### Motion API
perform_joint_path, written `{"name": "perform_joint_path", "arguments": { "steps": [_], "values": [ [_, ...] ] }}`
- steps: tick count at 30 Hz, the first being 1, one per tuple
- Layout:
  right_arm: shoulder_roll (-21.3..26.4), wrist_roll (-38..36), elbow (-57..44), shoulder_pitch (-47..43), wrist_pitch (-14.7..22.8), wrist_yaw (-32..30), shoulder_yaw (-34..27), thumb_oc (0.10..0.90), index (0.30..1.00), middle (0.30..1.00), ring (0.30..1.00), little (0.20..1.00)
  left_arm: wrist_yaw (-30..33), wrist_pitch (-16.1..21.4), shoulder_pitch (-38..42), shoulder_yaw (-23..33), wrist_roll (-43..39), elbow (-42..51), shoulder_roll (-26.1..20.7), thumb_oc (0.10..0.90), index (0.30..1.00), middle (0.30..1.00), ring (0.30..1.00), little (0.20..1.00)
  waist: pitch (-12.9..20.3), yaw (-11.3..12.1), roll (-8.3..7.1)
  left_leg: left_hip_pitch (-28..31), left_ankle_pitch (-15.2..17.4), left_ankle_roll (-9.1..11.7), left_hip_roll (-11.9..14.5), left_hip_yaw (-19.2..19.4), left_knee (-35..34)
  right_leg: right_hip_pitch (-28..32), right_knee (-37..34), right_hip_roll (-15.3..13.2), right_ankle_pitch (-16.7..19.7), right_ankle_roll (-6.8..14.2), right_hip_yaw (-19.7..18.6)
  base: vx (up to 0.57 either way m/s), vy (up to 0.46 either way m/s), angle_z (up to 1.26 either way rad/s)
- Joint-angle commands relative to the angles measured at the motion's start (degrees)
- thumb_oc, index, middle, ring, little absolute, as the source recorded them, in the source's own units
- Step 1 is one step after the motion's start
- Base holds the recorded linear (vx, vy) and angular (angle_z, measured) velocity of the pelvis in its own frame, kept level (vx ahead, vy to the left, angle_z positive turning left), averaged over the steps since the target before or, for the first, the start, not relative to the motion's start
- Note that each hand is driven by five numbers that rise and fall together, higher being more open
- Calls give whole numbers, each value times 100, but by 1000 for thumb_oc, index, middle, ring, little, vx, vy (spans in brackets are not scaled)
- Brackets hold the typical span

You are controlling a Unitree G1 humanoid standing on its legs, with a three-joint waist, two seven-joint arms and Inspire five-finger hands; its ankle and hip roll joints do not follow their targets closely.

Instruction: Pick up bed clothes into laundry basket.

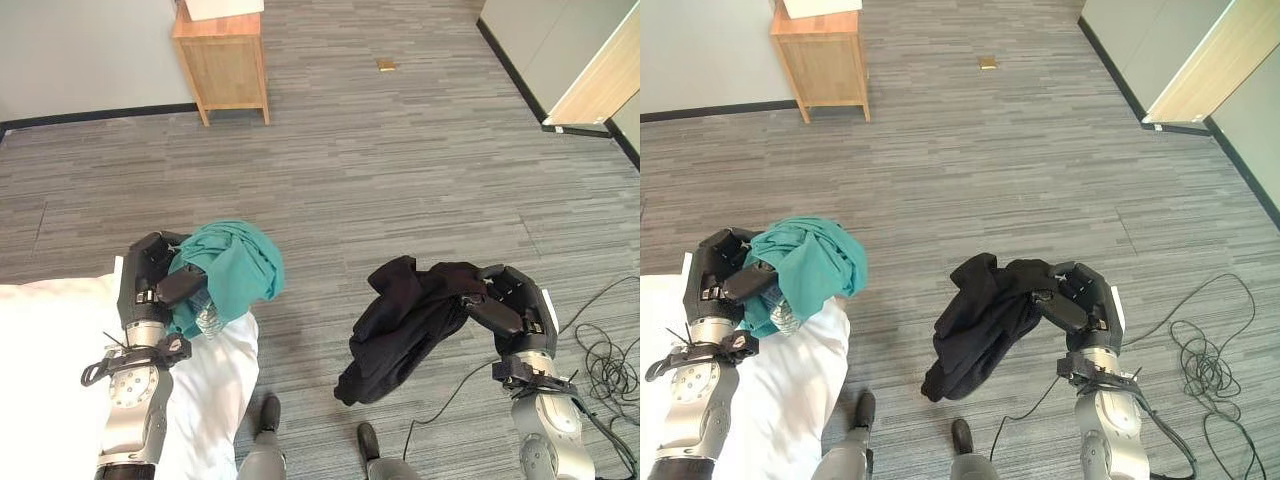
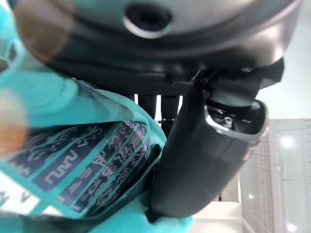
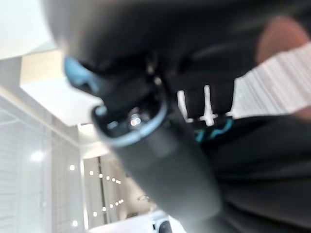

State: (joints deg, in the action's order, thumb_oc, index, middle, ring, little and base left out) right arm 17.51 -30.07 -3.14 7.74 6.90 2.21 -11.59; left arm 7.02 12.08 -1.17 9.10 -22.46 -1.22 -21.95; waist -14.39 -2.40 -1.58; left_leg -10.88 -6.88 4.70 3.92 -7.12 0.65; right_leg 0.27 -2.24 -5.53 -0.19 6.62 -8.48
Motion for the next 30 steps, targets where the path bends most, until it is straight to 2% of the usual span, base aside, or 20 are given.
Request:
{"name": "perform_joint_path", "arguments": {
  "steps": [1, 6, 8, 10, 11, 13, 15, 17, 18, 19, 20, 22, 23, 24, 25, 26, 27, 28, 29, 30],
  "values": [
    [183, -131, -610, -381, 713, -51, -369, 400, 300, 300, 300, 300, 100, 677, 271, 396, -17, 498, -501, 400, 300, 300, 300, 300, 728, -41, -108, 281, 1120, -283, -291, 569, 443, -334, 416, 370, -520, -121, -130, 73, 62, -6],
    [134, -216, -623, -499, 759, -124, -447, 400, 300, 300, 300, 300, 236, 669, -30, 652, -21, 527, -428, 400, 300, 300, 300, 300, 652, 33, -112, 251, 1356, -431, -324, 746, 604, -441, 639, 241, -577, 17, -217, 95, 90, -21],
    [136, -200, -635, -517, 760, -129, -505, 400, 300, 300, 300, 300, 224, 656, -63, 706, -6, 519, -455, 400, 300, 300, 300, 300, 570, 35, -8, 292, 1456, -557, -377, 767, 621, -643, 1248, 166, -584, 122, -293, 112, 128, -33],
    [114, -186, -723, -484, 736, -105, -516, 400, 300, 300, 300, 300, 214, 625, -32, 672, 20, 500, -454, 400, 300, 300, 300, 300, 397, -64, 96, 466, 1527, -686, -451, 755, 576, -1213, 2423, 209, -276, 176, -411, 144, 160, -22],
    [73, -227, -774, -502, 741, -65, -459, 400, 300, 300, 300, 300, 236, 616, -2, 657, 25, 500, -478, 400, 300, 300, 300, 300, 264, -153, 190, 564, 1526, -728, -416, 754, 520, -1520, 2957, 312, -99, 158, -450, 148, 150, -37],
    [-4, -255, -772, -518, 775, -17, -355, 400, 300, 300, 300, 300, 236, 631, 22, 603, 69, 510, -523, 400, 300, 300, 300, 300, 100, -238, 357, 720, 1534, -715, -338, 694, 448, -1979, 3501, 530, -192, 123, -394, 205, 116, -22],
    [-26, -262, -715, -517, 781, 21, -287, 400, 300, 300, 300, 300, 215, 655, 90, 572, 122, 506, -573, 400, 300, 300, 300, 300, 124, -361, 372, 1020, 1666, -632, -297, 675, 303, -2351, 3208, 724, -561, 79, -294, 386, 2, -7],
    [3, -315, -690, -460, 779, 28, -301, 400, 300, 300, 300, 300, 162, 675, 160, 531, 104, 501, -580, 400, 300, 300, 300, 300, 217, -514, 327, 1435, 1824, -503, -276, 630, 148, -2420, 2275, 877, -618, 109, -274, 546, -108, -18],
    [18, -339, -689, -455, 812, 0, -319, 400, 300, 300, 300, 300, 194, 692, 243, 504, 99, 450, -564, 400, 300, 300, 300, 300, 256, -586, 314, 1661, 1855, -410, -255, 599, 107, -2479, 1559, 894, -498, 140, -209, 620, -151, 2],
    [30, -367, -699, -435, 831, -36, -340, 400, 300, 300, 300, 300, 207, 703, 325, 454, 69, 399, -566, 400, 300, 300, 300, 300, 298, -687, 383, 1865, 1871, -321, -122, 539, 15, -2405, 875, 921, -272, 164, -107, 612, -184, 18],
    [34, -378, -723, -406, 873, -59, -346, 400, 300, 300, 300, 300, 230, 712, 396, 400, 76, 406, -558, 400, 300, 300, 300, 300, 338, -775, 406, 2051, 1854, -250, -24, 489, -1, -2477, 460, 942, -77, 195, -73, 609, -252, 45],
    [85, -367, -731, -358, 878, -76, -354, 400, 300, 300, 300, 300, 219, 740, 465, 273, 69, 359, -544, 400, 300, 300, 300, 300, 456, -905, 424, 2324, 1725, -95, 155, 368, 111, -2457, 495, 988, 158, 260, -142, 552, -327, 63],
    [111, -394, -715, -305, 865, -49, -350, 400, 300, 300, 300, 300, 161, 739, 451, 177, 43, 309, -477, 400, 300, 300, 300, 300, 532, -962, 473, 2317, 1413, 40, 286, 227, 322, -2360, 564, 1010, 181, 171, -250, 537, -345, 80],
    [185, -329, -716, -266, 826, -32, -408, 400, 300, 300, 300, 300, 124, 697, 340, 268, 60, 317, -419, 400, 300, 300, 300, 300, 659, -947, 508, 2319, 866, 205, 478, 200, 691, -2322, 710, 1057, 206, 52, -167, 550, -353, 108],
    [247, -318, -653, -265, 851, -91, -426, 400, 300, 300, 300, 300, 87, 672, 294, 253, 18, 350, -342, 400, 300, 300, 300, 300, 694, -974, 541, 2247, 290, 249, 599, 216, 1087, -2272, 812, 1161, 196, -16, -160, 574, -422, 71],
    [274, -404, -645, -174, 811, -64, -481, 400, 300, 300, 300, 300, 40, 633, 281, 194, -89, 332, -260, 400, 300, 300, 300, 300, 746, -979, 453, 1963, -173, 176, 722, 310, 1842, -2046, 863, 1141, 89, -175, -263, 602, -489, 48],
    [305, -501, -640, -145, 854, -50, -537, 400, 300, 300, 300, 300, 5, 624, 263, 206, -189, 332, -217, 400, 300, 300, 300, 300, 752, -972, 349, 1692, -373, 46, 850, 484, 2637, -1809, 878, 1119, -6, -315, -319, 614, -550, 4],
    [366, -502, -599, -118, 868, -93, -605, 400, 300, 300, 300, 300, -27, 608, 290, 192, -214, 350, -206, 400, 300, 300, 300, 300, 700, -870, 195, 1270, -217, -131, 692, 508, 3287, -1585, 870, 1076, -49, -458, -405, 556, -502, 5],
    [429, -457, -545, -163, 906, -180, -670, 400, 300, 300, 300, 300, -55, 604, 324, 153, -220, 374, -197, 400, 300, 300, 300, 300, 626, -795, 79, 928, 40, -237, 497, 525, 3790, -1417, 847, 996, -34, -510, -492, 510, -382, 0],
    [542, -398, -450, -271, 929, -284, -694, 400, 300, 300, 300, 300, -77, 604, 335, 136, -263, 392, -150, 400, 300, 300, 300, 300, 562, -680, 44, 598, 336, -236, 212, 565, 3926, -1193, 851, 971, -107, -568, -583, 456, -255, -5]
  ]
}}
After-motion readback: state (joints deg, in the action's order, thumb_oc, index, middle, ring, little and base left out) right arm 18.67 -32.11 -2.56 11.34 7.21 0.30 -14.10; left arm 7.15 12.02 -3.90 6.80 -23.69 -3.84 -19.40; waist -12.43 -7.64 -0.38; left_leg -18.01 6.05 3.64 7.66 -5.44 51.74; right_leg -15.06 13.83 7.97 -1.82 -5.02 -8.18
